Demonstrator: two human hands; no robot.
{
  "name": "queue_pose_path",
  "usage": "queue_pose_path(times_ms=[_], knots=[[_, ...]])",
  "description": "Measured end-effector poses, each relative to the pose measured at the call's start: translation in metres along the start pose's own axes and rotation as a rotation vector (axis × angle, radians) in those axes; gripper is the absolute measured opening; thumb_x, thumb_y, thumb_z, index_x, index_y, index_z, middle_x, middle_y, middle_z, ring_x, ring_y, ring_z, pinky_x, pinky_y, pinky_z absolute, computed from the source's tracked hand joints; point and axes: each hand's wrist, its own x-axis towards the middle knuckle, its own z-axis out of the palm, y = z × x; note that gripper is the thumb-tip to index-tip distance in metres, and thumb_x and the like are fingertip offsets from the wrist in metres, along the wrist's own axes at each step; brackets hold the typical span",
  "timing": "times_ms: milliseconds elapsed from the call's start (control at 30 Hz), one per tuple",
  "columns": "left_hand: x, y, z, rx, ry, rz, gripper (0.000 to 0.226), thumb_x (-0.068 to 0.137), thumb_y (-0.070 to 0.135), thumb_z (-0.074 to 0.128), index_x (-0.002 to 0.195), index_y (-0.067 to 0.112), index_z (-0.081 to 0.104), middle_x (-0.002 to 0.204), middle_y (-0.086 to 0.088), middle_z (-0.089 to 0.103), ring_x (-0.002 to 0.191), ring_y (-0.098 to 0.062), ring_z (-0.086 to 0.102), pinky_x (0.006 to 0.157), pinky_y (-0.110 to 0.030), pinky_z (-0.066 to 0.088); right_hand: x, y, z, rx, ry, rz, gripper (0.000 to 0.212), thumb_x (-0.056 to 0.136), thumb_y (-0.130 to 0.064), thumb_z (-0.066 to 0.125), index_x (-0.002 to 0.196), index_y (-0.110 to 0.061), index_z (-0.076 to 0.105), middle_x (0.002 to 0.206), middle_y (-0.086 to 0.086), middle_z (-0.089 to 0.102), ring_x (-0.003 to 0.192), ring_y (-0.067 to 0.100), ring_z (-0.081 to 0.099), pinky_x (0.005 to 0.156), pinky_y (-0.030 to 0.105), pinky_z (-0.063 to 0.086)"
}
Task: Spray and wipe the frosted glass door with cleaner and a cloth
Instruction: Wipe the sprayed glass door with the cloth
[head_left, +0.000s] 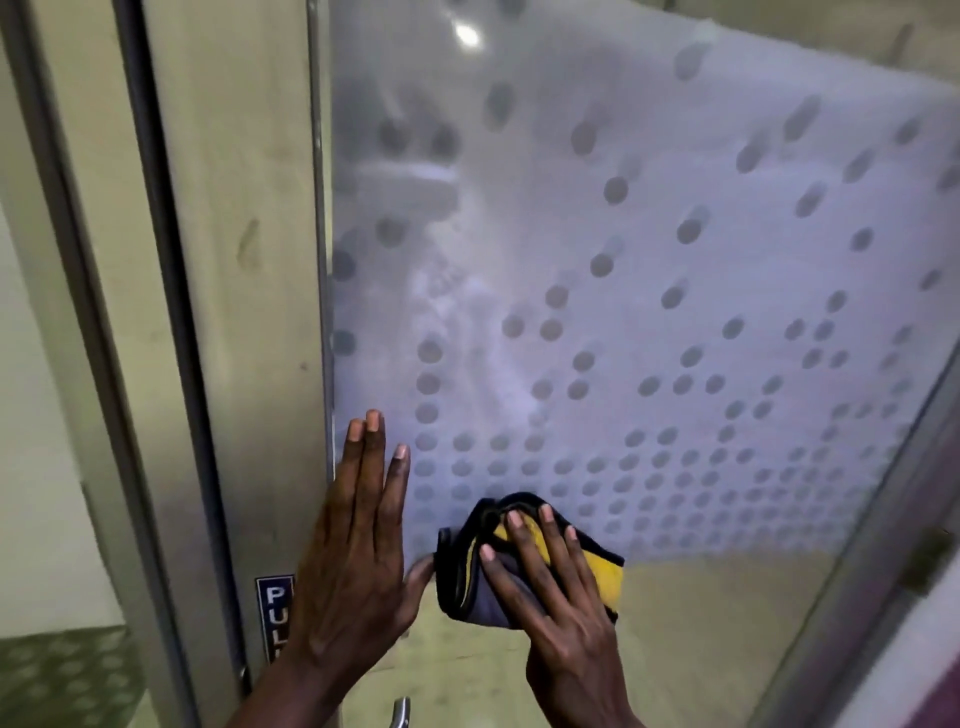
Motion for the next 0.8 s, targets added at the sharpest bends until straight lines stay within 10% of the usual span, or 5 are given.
queue_pose_path(times_ms=[200,467,600,800], knots=[[-0.024,0.035,-0.021,-0.151,-0.139,0.159,0.13,0.068,0.017,0.096,0.177,0.012,0.027,0.188,-0.023,0.01,0.176,-0.045,0.009,0.142,-0.047,0.016,-0.001,-0.01,-0.041,0.409,-0.05,0.164,0.088,0.086,0.017,0.049,0.161,-0.03,0.053,0.175,-0.01,0.044,0.165,0.018,0.04,0.123,0.049,0.042],[-0.048,0.062,-0.047,-0.175,-0.126,0.27,0.029,0.087,0.007,0.074,0.115,0.011,0.081,0.14,-0.005,0.079,0.157,-0.034,0.055,0.141,-0.05,0.025,-0.022,0.013,-0.063,0.899,-0.418,0.177,0.071,0.094,0.01,0.061,0.155,-0.026,0.06,0.155,-0.016,0.066,0.143,0.01,0.063,0.117,0.035,0.052],[-0.059,0.079,-0.066,-0.272,-0.279,-0.01,0.028,0.071,0.007,0.079,0.098,0.014,0.078,0.101,0.004,0.082,0.117,-0.026,0.079,0.131,-0.052,0.039,-0.049,0.022,-0.058,1.087,-0.591,0.429,0.05,0.092,-0.016,0.076,0.14,-0.029,0.065,0.129,-0.013,0.08,0.122,0.009,0.075,0.104,0.03,0.059],[-0.096,0.109,-0.097,-0.4,-0.302,-0.671,0.022,0.082,0.038,0.077,0.094,0.022,0.068,0.082,0.006,0.073,0.08,-0.026,0.071,0.075,-0.046,0.059,-0.108,0.029,-0.047,1.39,-0.717,0.64,0.051,0.078,-0.023,0.093,0.123,-0.013,0.072,0.114,0.016,0.082,0.099,0.02,0.073,0.092,0.042,0.056]])
